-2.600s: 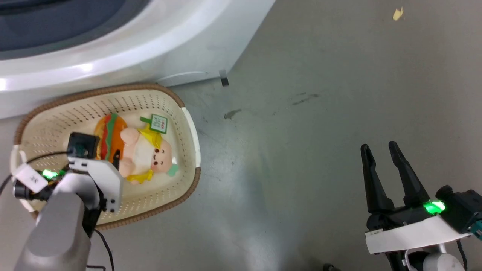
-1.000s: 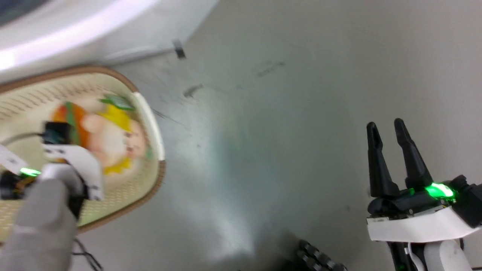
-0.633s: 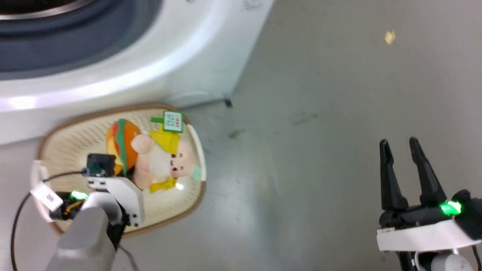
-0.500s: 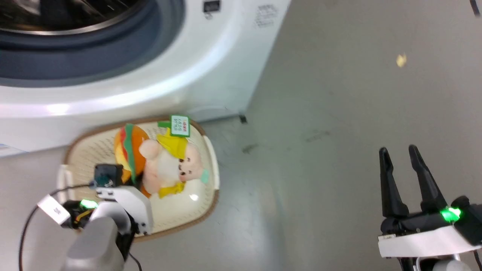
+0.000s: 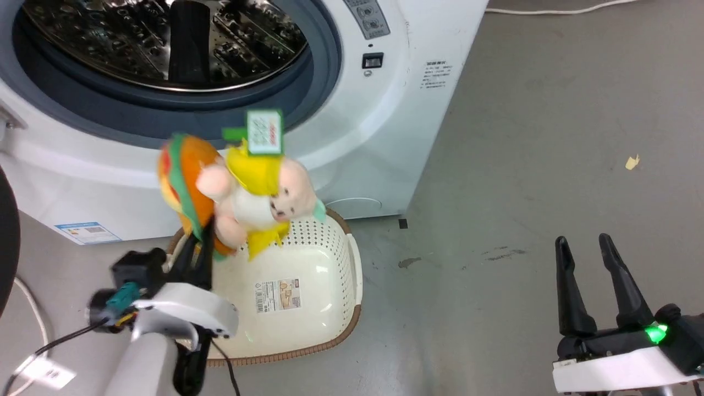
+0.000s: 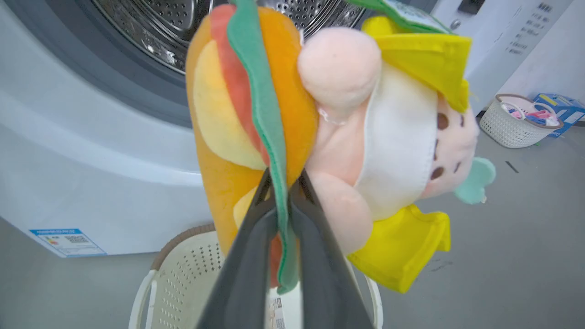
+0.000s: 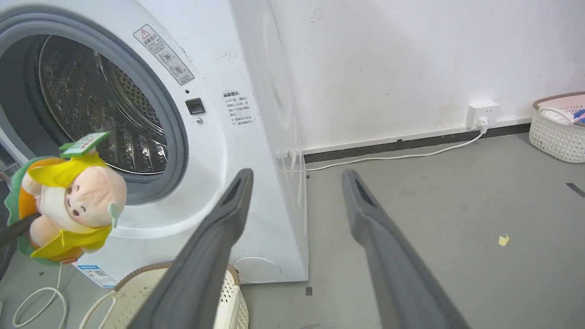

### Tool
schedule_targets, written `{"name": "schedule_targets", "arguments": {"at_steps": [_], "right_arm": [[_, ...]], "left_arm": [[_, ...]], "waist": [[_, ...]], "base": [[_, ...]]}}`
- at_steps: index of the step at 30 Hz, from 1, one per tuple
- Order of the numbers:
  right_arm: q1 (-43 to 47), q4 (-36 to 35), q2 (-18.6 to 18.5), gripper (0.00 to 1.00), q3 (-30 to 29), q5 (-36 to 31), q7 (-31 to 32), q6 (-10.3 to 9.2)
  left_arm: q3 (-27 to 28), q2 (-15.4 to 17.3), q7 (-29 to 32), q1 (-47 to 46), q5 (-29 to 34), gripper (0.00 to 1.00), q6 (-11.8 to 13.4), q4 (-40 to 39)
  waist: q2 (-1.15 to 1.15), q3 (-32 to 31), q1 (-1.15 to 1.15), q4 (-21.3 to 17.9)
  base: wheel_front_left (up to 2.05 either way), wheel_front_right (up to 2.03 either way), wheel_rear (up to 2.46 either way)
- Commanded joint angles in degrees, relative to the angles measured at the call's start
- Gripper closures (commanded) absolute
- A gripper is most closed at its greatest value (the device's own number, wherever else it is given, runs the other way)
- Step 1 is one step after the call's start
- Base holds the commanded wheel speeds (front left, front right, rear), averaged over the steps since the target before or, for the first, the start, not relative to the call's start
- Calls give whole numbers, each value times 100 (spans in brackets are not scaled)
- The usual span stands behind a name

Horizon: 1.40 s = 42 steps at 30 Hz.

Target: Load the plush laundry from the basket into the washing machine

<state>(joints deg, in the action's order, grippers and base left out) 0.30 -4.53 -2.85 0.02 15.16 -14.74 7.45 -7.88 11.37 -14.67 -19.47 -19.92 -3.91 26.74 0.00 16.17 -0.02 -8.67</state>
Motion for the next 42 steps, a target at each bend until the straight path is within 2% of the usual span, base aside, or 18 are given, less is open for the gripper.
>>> {"name": "schedule_targets", "arguments": {"at_steps": [1, 6, 11, 15, 18, 24, 30, 36, 42], "right_arm": [[58, -24, -3, 0, 8, -21, -26, 3], [-52, -96, -3, 0, 66, -19, -26, 3], [-199, -148, -3, 0, 144, 11, -26, 3], [-345, -204, -3, 0, 249, 76, -26, 3], [-452, -230, -3, 0, 280, 200, -26, 3], [-584, -173, -3, 0, 366, 449, -26, 3], [-747, -171, -3, 0, 506, 643, -26, 3], [-827, -221, -3, 0, 626, 795, -26, 3], [-893, -235, -3, 0, 675, 860, -26, 3]], "left_arm": [[122, -28, -31, 107, 75, 100, 51, -333], [499, -119, -32, 250, 338, 100, 85, -1603], [778, 56, -31, -231, 486, 100, 133, -2039], [977, 434, 290, -945, 532, 100, 201, -1955], [1028, 871, 607, -1599, 679, 100, 155, -1857], [971, 1513, 1185, -2987, 931, 100, 56, -1355], [582, 2161, 1775, -4318, 1402, 100, -129, -422], [258, 2439, 2212, -5469, 1624, 100, -230, 688], [20, 2480, 2617, -6139, 1764, 100, -253, 1697]], "waist": [[0, 20, 2, -15], [0, 282, 2, -142], [0, 750, 2, -329], [0, 1171, 2, -541], [0, 1497, 2, -709], [0, 2080, 2, -986], [0, 2529, 2, -1237], [0, 2833, 2, -1382], [0, 2980, 2, -1439]], "base": [[0, 0, 0], [0, 0, 0], [0, 0, 0], [0, 0, 0], [0, 0, 0], [0, 0, 0], [0, 0, 0], [0, 0, 0], [0, 0, 0]]}}
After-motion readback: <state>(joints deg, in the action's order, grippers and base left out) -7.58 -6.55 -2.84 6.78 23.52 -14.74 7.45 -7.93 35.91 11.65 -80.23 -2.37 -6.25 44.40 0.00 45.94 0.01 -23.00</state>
